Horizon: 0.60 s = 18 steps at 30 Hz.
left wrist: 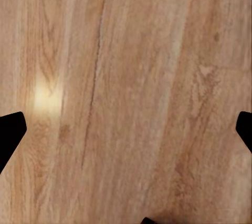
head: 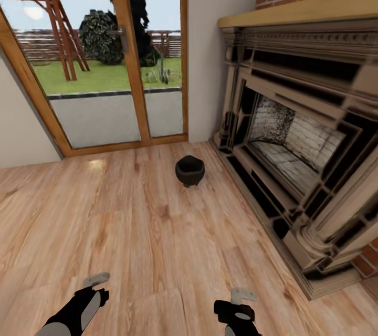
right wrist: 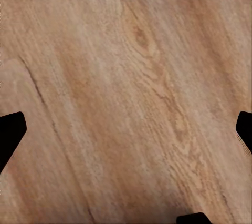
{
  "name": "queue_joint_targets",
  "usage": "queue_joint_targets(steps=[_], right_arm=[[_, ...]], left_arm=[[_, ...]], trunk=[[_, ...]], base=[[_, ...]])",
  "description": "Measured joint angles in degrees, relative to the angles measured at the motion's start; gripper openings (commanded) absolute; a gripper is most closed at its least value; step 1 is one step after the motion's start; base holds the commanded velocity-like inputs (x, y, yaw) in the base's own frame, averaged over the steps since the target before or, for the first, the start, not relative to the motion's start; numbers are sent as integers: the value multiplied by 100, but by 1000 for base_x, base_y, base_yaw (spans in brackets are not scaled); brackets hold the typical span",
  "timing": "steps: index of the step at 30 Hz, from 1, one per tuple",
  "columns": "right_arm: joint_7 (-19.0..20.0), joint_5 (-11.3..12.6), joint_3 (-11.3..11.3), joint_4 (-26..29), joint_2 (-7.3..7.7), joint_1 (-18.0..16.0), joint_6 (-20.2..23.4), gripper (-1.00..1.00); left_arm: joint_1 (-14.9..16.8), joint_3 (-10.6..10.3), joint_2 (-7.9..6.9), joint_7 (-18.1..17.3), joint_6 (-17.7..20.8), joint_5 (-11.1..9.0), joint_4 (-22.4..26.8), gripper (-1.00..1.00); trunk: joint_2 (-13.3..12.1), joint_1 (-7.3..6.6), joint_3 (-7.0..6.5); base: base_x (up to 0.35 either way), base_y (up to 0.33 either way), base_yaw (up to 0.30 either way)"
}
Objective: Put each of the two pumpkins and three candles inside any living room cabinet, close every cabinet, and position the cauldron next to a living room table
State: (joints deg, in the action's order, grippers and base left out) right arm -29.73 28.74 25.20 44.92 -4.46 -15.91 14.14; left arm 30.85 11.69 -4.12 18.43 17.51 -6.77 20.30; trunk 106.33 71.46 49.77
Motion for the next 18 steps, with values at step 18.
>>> queue_joint_targets(steps=[18], right_arm=[[-79,144,-1586,252,-128,-1851,2438,100]], left_arm=[[592,-15,290,-592,2562,7,1494,100]], trunk=[[0,0,0]], base=[[331,1,0]])
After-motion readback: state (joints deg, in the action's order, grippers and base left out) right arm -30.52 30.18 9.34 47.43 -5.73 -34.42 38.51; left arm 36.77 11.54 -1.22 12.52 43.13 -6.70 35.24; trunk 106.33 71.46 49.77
